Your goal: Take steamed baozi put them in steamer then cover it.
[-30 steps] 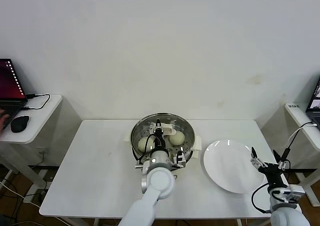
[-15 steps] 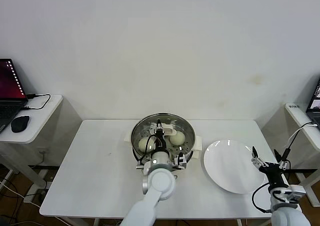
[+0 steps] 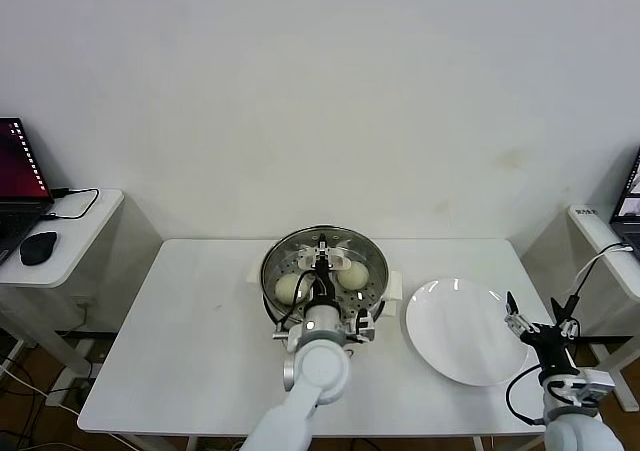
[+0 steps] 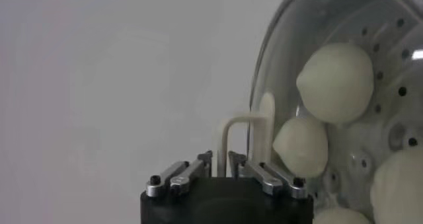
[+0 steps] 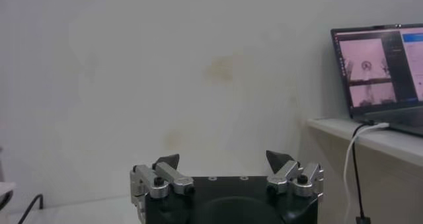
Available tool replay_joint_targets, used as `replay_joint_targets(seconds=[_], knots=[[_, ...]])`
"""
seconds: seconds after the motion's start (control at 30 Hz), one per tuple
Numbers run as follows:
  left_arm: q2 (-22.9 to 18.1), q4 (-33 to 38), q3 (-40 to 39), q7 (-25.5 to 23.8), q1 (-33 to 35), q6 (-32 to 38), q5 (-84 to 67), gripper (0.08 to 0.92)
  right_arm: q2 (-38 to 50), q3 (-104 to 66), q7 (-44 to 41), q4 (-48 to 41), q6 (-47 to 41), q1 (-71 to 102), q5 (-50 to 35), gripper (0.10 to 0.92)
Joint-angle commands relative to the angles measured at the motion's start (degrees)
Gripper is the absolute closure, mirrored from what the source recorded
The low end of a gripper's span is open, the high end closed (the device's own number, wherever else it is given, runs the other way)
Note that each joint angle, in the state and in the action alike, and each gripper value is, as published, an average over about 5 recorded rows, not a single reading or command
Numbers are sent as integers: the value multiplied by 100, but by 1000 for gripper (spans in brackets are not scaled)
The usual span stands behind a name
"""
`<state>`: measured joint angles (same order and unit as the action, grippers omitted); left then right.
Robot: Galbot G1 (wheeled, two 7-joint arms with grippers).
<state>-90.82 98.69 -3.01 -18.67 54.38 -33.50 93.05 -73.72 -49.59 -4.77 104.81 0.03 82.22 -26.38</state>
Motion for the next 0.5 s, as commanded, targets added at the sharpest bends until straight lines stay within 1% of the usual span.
replay_joint_targets(seconds=[0.03,0.23,0.37,0.5], knots=[[124,714,-37,-99,209,2,-163,525,8,-9,-1,8,1,6,-4,202],[284,1106,-94,-226,412,4,-279,352,27,-30,-1,29,-6,39,-4,203],[373,1275,-67,-225,566,18,-319,236,44,-62,-2,67,-21,66,-7,202],[481,1599,-35,-227,790,25,-351,183,49,-87,-23,131,-82,132,-11,203]])
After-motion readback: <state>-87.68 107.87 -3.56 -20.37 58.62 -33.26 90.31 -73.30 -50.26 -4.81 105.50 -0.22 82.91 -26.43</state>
